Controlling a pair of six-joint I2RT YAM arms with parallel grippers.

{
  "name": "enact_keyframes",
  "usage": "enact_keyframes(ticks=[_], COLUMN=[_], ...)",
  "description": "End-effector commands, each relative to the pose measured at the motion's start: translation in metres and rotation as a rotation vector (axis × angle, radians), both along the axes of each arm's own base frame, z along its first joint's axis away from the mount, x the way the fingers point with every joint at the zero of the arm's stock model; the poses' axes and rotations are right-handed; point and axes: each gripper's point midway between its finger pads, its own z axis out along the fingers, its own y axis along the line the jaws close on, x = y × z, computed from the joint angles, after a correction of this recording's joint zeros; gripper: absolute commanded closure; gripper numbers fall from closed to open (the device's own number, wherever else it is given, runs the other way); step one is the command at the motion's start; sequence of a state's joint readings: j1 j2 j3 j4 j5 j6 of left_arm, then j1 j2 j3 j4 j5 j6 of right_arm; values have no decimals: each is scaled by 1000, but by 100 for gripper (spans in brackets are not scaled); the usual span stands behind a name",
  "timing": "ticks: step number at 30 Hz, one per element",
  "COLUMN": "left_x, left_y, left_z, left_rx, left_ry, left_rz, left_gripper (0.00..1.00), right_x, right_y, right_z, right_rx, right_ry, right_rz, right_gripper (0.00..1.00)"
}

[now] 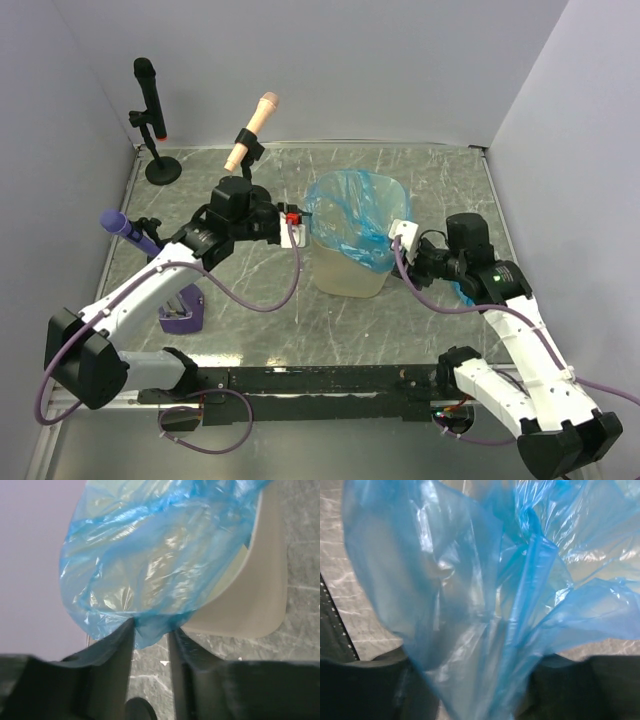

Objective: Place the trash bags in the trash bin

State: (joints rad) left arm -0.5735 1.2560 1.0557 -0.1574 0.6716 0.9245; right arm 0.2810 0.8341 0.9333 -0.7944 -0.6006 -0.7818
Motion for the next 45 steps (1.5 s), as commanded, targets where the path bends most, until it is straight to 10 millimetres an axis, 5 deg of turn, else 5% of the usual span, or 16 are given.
enact_keyframes(ticks=[1,5,7,14,20,35,40,45], left_x=[-4,-8,-11,-34,-39,-20,-13,-10], left_y=[-15,-12,-6,20,30,25,26,41], left_z=[12,12,11,3,-19,-115,-109,-161], left_rx=[-15,-12,-5,36,65,163,155,317], left_ry=[-48,-48,-54,-56,-47,109,70,141], left_rz=[-59,-43,-31,8,26,24,37,56], left_gripper=[69,92,99,99,99,99,99,99], right_x=[19,17,11,-24,-33,-30,-26,-43], right_y=[10,9,7,5,4,-11,-9,-9], right_z=[13,12,10,-9,-24,-100,-85,-69], right_rx=[25,7,0,-56,-89,-225,-191,-125], right_ry=[-96,-113,-126,-126,-112,-58,-63,-27], right_rz=[-18,-13,-3,135,176,188,144,107], right_gripper=[56,99,100,100,100,100,100,100])
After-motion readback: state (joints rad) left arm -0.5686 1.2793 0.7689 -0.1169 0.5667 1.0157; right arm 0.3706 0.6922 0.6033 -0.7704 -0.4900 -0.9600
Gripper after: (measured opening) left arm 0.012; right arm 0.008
